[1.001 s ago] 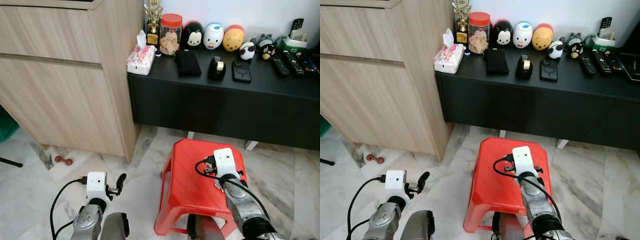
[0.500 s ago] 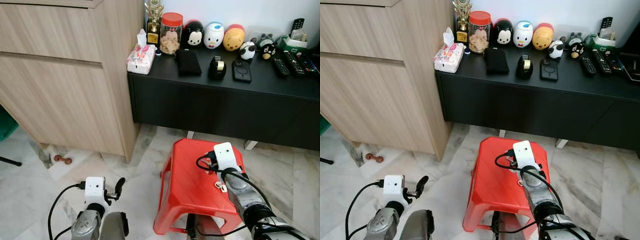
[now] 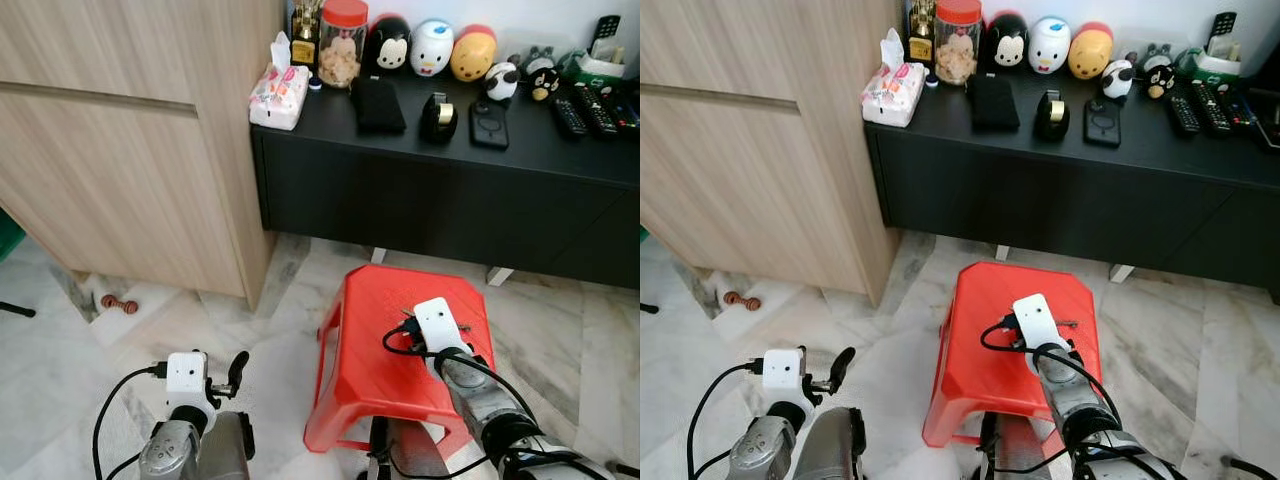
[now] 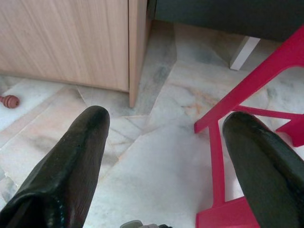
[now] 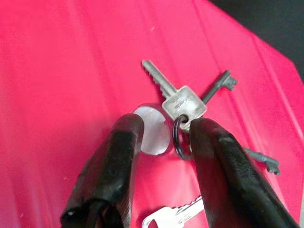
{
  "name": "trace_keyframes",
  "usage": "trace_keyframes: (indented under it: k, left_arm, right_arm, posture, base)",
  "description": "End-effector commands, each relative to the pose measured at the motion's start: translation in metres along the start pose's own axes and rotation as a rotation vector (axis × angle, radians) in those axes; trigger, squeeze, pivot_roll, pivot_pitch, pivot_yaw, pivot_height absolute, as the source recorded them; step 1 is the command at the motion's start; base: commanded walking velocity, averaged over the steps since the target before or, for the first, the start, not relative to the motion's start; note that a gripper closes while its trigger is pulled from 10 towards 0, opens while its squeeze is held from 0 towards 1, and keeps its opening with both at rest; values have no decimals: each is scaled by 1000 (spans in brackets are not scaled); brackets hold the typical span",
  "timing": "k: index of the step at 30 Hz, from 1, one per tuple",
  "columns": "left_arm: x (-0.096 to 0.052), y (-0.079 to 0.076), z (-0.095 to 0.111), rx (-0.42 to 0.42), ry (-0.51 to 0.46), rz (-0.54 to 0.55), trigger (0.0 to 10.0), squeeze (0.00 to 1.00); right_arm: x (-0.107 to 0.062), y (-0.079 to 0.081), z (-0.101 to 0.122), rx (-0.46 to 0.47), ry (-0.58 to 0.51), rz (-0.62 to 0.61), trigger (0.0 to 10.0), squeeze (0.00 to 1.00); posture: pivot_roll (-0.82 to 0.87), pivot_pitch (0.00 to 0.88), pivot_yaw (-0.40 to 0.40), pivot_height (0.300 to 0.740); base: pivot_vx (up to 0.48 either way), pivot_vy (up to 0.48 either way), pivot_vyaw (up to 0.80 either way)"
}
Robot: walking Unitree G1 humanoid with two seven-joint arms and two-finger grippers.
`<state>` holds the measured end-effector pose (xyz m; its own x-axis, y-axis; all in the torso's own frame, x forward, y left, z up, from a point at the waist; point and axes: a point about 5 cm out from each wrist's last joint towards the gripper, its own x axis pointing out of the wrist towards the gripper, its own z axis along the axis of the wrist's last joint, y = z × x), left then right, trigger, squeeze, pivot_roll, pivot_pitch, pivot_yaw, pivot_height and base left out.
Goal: Hang keys on a hook
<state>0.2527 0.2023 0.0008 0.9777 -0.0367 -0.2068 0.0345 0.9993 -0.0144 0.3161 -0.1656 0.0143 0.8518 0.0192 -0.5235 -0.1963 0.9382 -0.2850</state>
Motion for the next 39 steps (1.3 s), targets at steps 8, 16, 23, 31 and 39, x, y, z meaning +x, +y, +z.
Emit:
trace_keyframes:
  k: [8, 16, 23, 31, 39]
  left_arm:
    - [-8, -1, -8, -18, 29, 2, 10000, 0]
    - [-12, -3, -11, -19, 36, -2, 10000, 0]
    - [-15, -3, -12, -21, 37, -1, 10000, 0]
    - [-17, -2, -13, -21, 46, 3, 10000, 0]
    - [-18, -2, -13, -23, 48, 6, 10000, 0]
  right_arm:
    - [0, -6, -3, -14, 5, -25, 10000, 0]
    - [1, -8, 6, -44, -34, -30, 10000, 0]
    - [1, -9, 10, -73, -50, -50, 10000, 0]
    - [1, -8, 5, -87, -22, -50, 10000, 0]
    - [0, -10, 1, -95, -2, -63, 10000, 0]
  posture:
    - [139, 235, -92, 594]
    - [141, 242, -92, 594]
    - [142, 251, -93, 594]
    - [145, 250, -95, 594]
    - [150, 246, -94, 594]
  base:
    - [0, 0, 0]
    - [0, 0, 0]
    - [0, 0, 0]
    - [0, 0, 0]
    - [0, 0, 0]
